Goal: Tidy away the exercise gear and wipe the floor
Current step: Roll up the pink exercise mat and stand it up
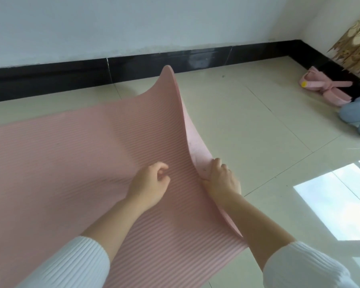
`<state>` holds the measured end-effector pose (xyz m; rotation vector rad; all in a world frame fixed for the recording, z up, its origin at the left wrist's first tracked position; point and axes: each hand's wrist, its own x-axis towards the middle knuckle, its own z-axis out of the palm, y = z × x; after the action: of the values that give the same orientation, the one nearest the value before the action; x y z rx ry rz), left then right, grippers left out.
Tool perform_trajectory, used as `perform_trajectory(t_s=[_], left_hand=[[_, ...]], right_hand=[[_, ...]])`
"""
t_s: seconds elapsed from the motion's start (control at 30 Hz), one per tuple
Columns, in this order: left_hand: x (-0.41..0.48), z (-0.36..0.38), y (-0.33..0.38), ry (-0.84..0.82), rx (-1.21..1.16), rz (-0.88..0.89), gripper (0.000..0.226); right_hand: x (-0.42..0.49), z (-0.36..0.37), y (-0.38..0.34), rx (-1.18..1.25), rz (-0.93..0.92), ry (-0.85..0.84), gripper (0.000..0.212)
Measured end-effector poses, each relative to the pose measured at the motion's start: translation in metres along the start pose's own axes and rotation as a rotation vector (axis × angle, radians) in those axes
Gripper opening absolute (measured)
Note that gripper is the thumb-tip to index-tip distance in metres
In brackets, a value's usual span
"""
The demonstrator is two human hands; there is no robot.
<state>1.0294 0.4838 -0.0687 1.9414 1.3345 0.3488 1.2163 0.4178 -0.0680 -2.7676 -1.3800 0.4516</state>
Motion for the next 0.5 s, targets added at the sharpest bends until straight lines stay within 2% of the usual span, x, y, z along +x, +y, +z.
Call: perform_trajectory(t_s=[0.1, 0.17, 0.23, 0.33, 0.5], left_hand=[[0.004, 0.009, 0.03, -0.005, -0.304, 0.067, 0.028], [0.008, 0.018, 0.038, -0.088, -0.35, 0.019, 0.042], [0.013, 0.026, 0.036, -0.147, -0.337, -0.099, 0.057], [0.015, 0.031, 0.029, -0.138, -0.429, -0.227, 0.068], [0.018, 0.03, 0.025, -0.156, -0.642, -0.332, 0.077]], right_hand=[[-0.012, 0.014, -0.012, -0.227, -0.056, 0.017, 0.088], [-0.023, 0.02, -0.016, -0.278, -0.135, 0.057, 0.102], [-0.03, 0.022, -0.012, -0.239, -0.234, 0.06, 0.098], [-0.036, 0.014, -0.01, -0.02, -0.308, 0.0, 0.078], [-0.023, 0.003, -0.015, 0.398, -0.001, -0.165, 0.083]])
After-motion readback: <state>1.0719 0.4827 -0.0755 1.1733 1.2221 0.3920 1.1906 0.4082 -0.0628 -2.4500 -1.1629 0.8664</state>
